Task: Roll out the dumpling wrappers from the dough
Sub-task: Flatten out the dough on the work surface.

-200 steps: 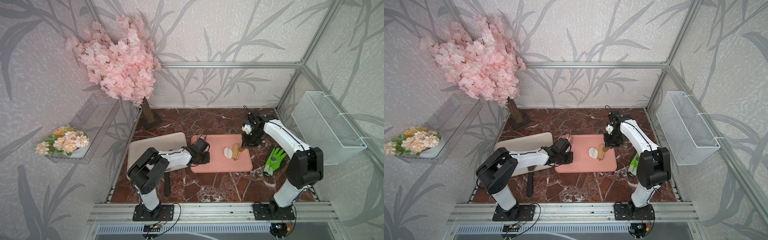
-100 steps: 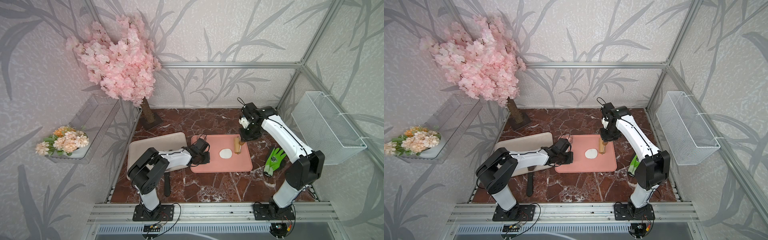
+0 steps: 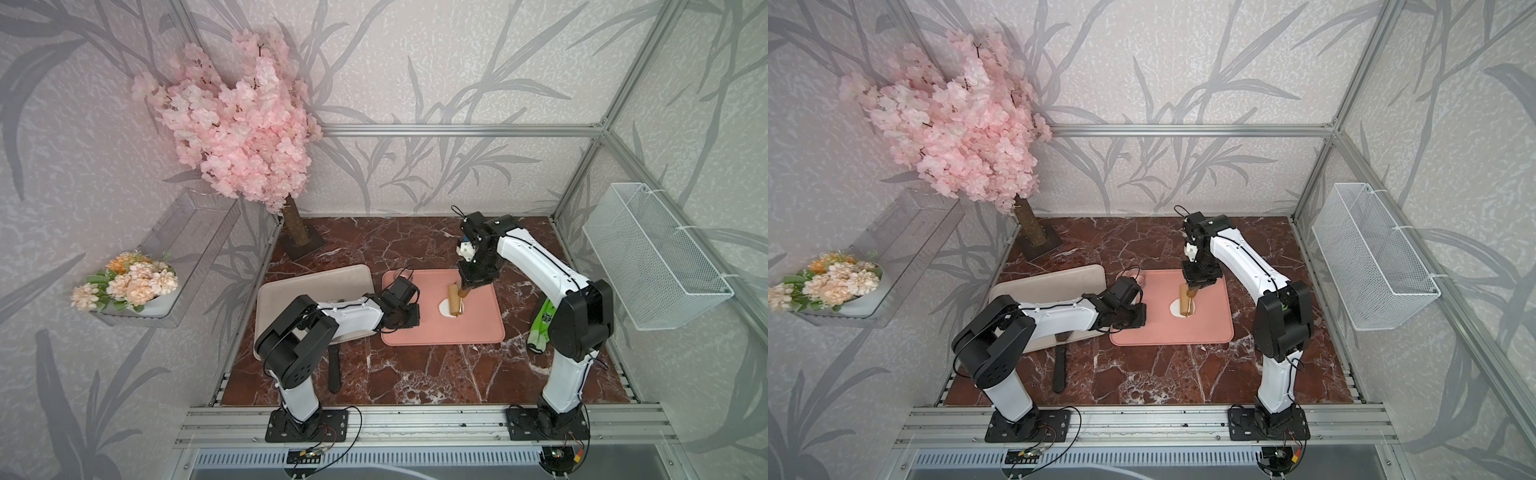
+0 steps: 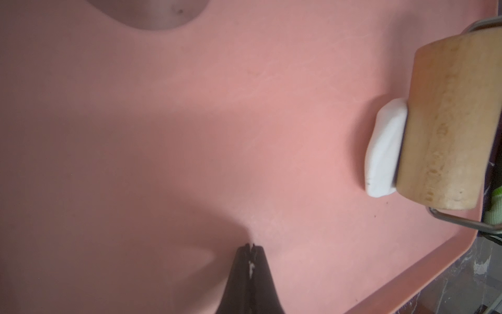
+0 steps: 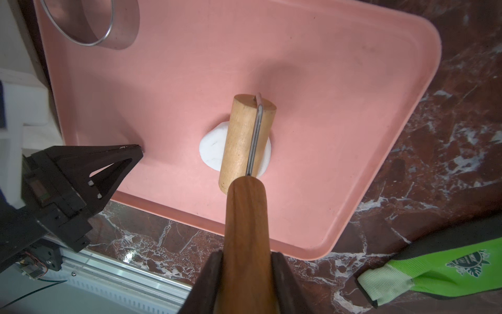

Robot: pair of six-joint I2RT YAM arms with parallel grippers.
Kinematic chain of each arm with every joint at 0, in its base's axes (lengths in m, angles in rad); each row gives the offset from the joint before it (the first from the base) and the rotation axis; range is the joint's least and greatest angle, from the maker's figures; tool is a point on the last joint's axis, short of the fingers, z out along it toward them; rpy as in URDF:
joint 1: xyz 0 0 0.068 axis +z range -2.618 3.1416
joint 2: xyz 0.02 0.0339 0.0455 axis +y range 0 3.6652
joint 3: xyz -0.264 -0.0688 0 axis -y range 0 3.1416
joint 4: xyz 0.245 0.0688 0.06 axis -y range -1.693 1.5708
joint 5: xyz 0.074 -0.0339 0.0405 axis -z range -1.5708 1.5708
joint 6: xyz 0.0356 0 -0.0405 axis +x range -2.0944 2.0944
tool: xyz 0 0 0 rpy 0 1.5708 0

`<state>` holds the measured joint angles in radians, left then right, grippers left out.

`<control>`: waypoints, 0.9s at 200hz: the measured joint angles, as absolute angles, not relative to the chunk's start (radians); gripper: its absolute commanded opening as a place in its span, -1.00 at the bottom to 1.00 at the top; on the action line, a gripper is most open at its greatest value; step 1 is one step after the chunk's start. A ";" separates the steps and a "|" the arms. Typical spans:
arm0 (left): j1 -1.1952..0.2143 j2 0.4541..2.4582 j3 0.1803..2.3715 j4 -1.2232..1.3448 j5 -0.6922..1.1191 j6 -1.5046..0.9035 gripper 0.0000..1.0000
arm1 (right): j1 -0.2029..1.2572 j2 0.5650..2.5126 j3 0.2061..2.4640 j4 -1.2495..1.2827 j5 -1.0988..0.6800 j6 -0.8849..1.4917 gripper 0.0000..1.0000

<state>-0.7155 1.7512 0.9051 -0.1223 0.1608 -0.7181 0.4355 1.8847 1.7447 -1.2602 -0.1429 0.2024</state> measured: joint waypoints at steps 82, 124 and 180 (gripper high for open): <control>-0.715 1.752 0.906 -0.121 0.161 -0.718 -1.00 | 0.453 1.890 1.726 -1.243 -0.145 0.212 -1.00; -0.715 1.752 0.906 -0.121 0.161 -0.718 -1.00 | 0.485 1.924 1.771 -1.275 -0.105 0.210 -1.00; -0.716 1.752 0.906 -0.121 0.160 -0.718 -1.00 | 0.432 1.892 1.754 -1.285 -0.129 0.205 -1.00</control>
